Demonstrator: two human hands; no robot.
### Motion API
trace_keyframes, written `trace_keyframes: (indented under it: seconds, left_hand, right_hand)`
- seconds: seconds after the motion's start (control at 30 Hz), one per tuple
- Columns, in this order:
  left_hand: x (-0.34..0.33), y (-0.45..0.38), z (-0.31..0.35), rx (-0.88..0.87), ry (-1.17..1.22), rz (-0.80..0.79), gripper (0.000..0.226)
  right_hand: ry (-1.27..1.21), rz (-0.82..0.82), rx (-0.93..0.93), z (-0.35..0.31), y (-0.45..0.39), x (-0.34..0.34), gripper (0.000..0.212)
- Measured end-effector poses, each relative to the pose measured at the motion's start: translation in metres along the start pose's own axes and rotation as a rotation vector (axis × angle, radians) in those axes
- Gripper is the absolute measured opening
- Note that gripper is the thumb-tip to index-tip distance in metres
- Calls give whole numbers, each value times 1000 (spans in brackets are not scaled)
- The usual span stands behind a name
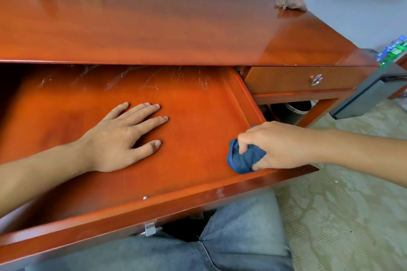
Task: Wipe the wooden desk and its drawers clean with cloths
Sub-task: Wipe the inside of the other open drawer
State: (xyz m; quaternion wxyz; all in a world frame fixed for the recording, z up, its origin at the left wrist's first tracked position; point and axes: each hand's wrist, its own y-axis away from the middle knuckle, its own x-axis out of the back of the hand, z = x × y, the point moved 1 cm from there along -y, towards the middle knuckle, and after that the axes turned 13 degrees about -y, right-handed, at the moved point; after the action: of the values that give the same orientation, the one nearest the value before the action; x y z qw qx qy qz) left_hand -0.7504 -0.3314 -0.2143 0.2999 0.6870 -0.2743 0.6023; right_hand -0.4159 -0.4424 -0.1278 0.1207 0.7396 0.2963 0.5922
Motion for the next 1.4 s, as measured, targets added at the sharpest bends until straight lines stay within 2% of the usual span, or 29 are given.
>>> trace_keyframes:
  seconds: [0.07,0.13,0.23,0.3,0.37,0.43,0.47,0.53,0.57,0.6,0.67,0.77,0.8,0.83,0.87,0.97,1.0,1.07,1.13,1.2,1.23,1.3,1.4]
  left_hand:
    - [0,1,3,5,-9,-1,75]
    - [0,4,6,9,-12,-2,75]
    - [1,4,9,3,-7,-7,75]
    - [2,5,8,2,1,1,76]
    - [4,7,6,4,9,20,76]
    - [5,8,4,-1,-14,52,76]
    - [5,8,2,-9,-32,78,75]
    - [6,11,-5,-39,-58,115,69]
    - [7,14,-11,-59,-70,122,64]
    - [9,19,-19,-74,-82,128,58]
    - [15,31,-37,-70,-115,153,48]
    - [17,61,-60,16,-158,142,45]
    - [15,72,-67,46,-169,131,46]
    - [13,83,-72,73,-183,123,48]
    - [11,91,-76,101,-191,109,51]
    - [9,107,-84,194,-195,27,66]
    - [10,111,-86,230,-201,-15,72]
    - [13,120,-86,288,-198,-91,84]
    - [8,129,-80,330,-219,-162,91]
    - [-1,134,-72,348,-231,-219,87]
    - [-3,134,-68,365,-209,-243,85]
    - [-5,135,-63,392,-143,-257,83]
    - [-9,147,-54,398,-121,-238,83]
  right_hand:
    - [-40,-33,-42,4,-3,4,33]
    - [-11,7,-11,10,-21,10,33]
    - [254,371,92,25,-59,18,23]
    - [338,534,36,28,-89,17,34]
    - [236,648,37,11,-110,20,50]
    - [8,743,128,-16,-114,21,45]
    - [-117,704,209,-31,-110,16,42]
    - [-222,446,430,-64,-92,-4,41]
    - [-170,294,543,-79,-84,-19,41]
    - [-63,216,617,-84,-82,-32,41]
    - [63,322,658,-77,-101,-33,39]
    - [-7,682,323,-76,-139,-14,38]
    - [-11,741,264,-85,-145,-16,39]
    - [30,740,293,-100,-146,-23,40]
    - [38,673,395,-117,-143,-32,42]
    - [11,293,851,-153,-120,-52,44]
    - [50,239,943,-154,-121,-53,42]
    - [75,317,946,-149,-142,-42,39]
    - [-2,518,696,-142,-176,-20,40]
    - [-46,657,426,-137,-204,-2,39]
    - [-38,707,391,-140,-210,-1,41]
    - [-24,726,552,-155,-206,-13,46]
    - [40,612,874,-176,-195,-34,41]
